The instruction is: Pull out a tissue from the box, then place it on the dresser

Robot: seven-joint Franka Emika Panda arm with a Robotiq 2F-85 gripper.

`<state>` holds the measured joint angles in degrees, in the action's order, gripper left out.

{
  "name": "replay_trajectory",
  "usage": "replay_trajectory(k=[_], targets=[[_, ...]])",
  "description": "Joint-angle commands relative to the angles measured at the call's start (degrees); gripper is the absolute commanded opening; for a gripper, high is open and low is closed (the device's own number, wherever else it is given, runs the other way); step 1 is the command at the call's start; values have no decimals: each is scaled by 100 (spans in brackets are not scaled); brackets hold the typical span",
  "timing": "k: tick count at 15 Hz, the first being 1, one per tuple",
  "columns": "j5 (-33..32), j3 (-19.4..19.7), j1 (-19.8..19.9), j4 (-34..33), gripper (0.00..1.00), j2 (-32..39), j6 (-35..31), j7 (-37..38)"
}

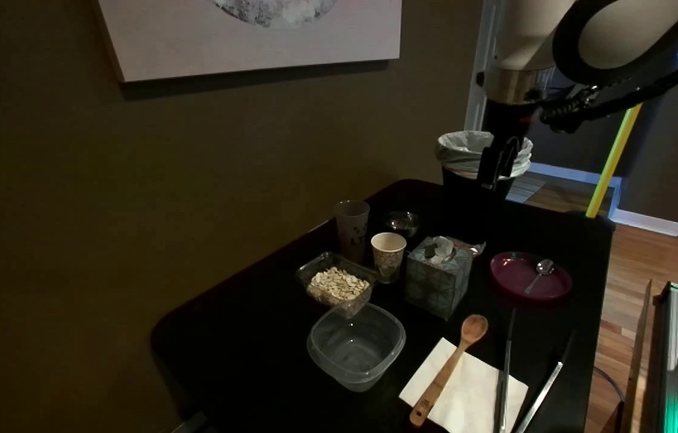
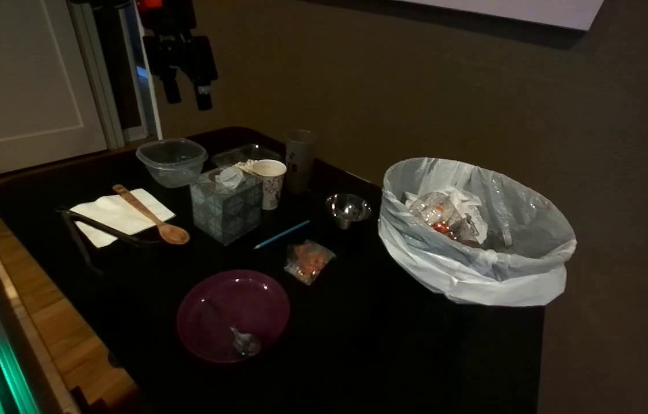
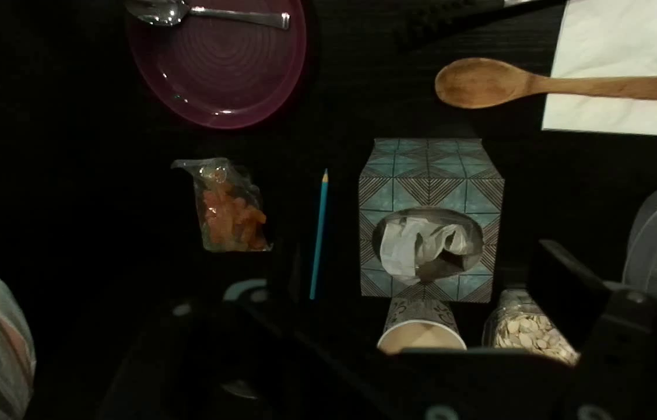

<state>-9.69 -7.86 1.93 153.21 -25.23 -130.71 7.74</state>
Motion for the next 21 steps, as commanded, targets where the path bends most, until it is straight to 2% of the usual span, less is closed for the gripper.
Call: replay_trajectory(k=[1,3,4,11,21], targets=[[-59,115,-69,-29,100,104,-37,-12],[-68,136,-68,-68,100,183,-44,-42],[-119,116,18,-170,100,401,-161,143],[56,321,-30,-534,100,1336,-1057,8],[174,393,-164,-1252,100,2865,-1291,-59]])
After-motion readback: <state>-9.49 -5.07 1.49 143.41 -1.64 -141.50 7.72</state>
